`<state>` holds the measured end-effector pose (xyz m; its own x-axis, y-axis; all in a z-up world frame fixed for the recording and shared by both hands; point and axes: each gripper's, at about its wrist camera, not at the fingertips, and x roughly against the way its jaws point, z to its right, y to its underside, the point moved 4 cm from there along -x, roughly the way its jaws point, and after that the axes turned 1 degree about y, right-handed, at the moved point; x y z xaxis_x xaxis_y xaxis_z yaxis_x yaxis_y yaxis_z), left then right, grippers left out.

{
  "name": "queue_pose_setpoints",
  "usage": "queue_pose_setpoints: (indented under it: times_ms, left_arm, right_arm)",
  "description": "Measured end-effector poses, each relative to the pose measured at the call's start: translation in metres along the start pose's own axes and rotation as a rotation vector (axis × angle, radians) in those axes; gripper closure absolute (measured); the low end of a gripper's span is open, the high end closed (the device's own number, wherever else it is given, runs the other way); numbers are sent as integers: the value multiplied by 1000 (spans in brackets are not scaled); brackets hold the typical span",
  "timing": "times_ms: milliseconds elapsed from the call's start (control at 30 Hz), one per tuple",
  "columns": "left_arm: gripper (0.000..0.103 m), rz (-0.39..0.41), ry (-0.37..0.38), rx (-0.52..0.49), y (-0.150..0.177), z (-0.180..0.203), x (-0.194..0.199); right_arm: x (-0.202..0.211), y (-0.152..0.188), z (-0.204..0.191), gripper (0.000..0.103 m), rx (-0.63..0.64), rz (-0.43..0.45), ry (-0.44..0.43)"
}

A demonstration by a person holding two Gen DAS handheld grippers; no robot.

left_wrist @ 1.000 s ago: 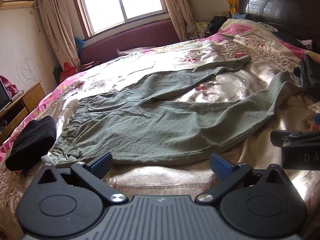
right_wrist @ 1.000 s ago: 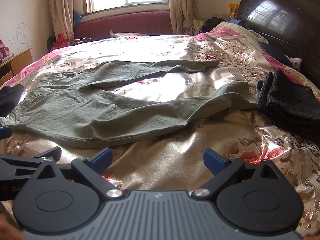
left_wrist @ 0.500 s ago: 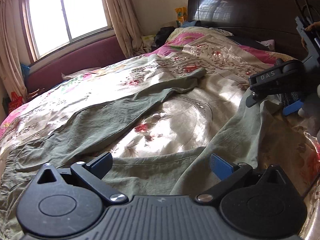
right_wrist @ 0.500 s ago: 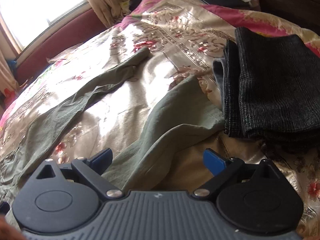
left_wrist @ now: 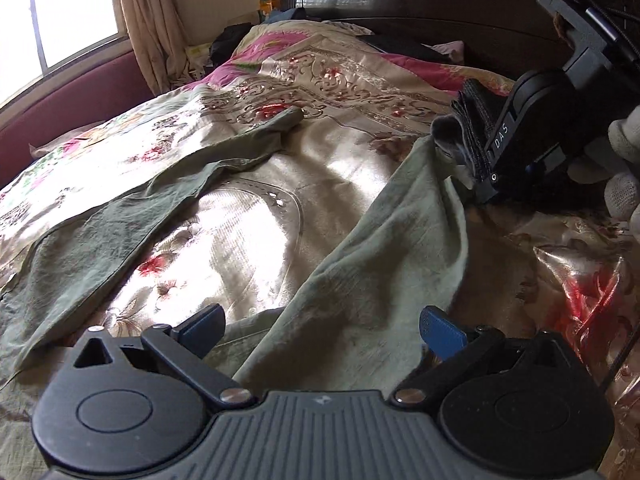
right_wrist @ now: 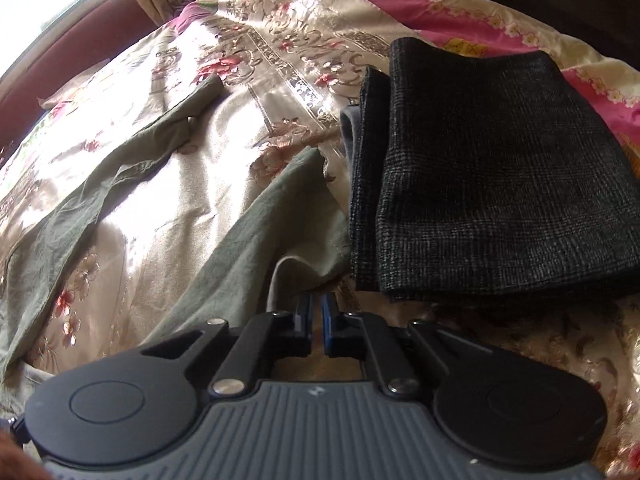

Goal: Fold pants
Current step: 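Move the right gripper to a trouser leg hem and close on it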

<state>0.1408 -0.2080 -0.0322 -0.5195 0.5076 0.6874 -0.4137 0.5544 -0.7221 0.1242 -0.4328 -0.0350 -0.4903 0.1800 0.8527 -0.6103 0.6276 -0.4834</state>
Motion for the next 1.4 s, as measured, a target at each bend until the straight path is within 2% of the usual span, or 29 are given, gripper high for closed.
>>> queue_pose_setpoints:
  times_ms: [100,167,200,267,333,367,500,567,633,667,700,733,800,867,967,1033,1100,1167,1200,1267,1333,1367,1400]
  left_arm:
    - [0,-35,6,-22,-3,10,-8]
    - [0,-40,1,-50,-7,17,-9]
    - [0,-38,1,-60,-9,19,-7]
    - [0,-44,3,-73,-13,24,-6]
    - [0,-58,11,-73,-15,27,-7]
    - [0,-68,15,-74,-16,29,-8]
    - [0,-59,22,-95,-19,31,-8]
    - [0,-51,31,-108,-18,28,-6]
    - [0,-62,44,-105,-15,24,-9]
    - [0,-69,47,-97,-14,21,-10]
    - [0,-74,46,-90,-13,19,-12]
    - [0,-79,42,-86,-13,16,-13]
    - [0,-80,29,-75,-12,7,-13]
    - [0,-80,15,-61,-11,-4,-10]
    - [0,-79,-14,-48,-9,-26,-8]
    - [0,-80,-30,-64,-10,-41,-11]
    - [0,-80,-44,-90,-12,-56,-16]
    - [0,-92,-40,-117,-15,-69,-22]
    - [0,-90,-39,-134,-16,-75,-25]
    - [0,-85,-31,-187,-20,-84,-31]
    - [0,-84,-1,-232,-23,-86,-34]
    - [0,-91,39,-258,-24,-85,-36]
    - [0,-98,70,-277,-24,-84,-38]
  right_arm:
    - [-15,-1,1,89,-23,-46,-25]
    - [-26,-3,1,89,-100,-97,-77]
    - [-26,-4,1,89,-142,-96,-121]
    - [-17,-8,-2,86,-141,-52,-129]
    - [-11,-11,-4,59,-150,-20,-135]
    - [-12,-14,-5,54,-152,-17,-140]
    - [-25,-24,-2,54,-244,-34,-161]
    - [-14,-22,6,54,-305,13,-182]
    - [-11,-19,5,54,-284,37,-159]
    - [-17,-17,0,55,-261,13,-141]
    - [-25,-15,-3,73,-244,-23,-135]
    - [-35,-13,-7,100,-233,-53,-143]
    - [-47,-8,-4,102,-265,-115,-131]
    - [-38,-9,4,102,-277,-106,-104]
    - [-11,-12,15,102,-216,-75,-44]
    - [3,-12,21,102,-141,-79,34]
    - [8,-5,22,101,-49,-124,94]
    - [5,8,17,97,74,-226,153]
    - [8,11,14,93,122,-244,183]
    - [22,13,3,93,238,-217,217]
    - [39,6,-21,93,386,-155,234]
    - [44,0,-33,90,448,-126,217]
    - [44,-7,-43,80,491,-113,183]
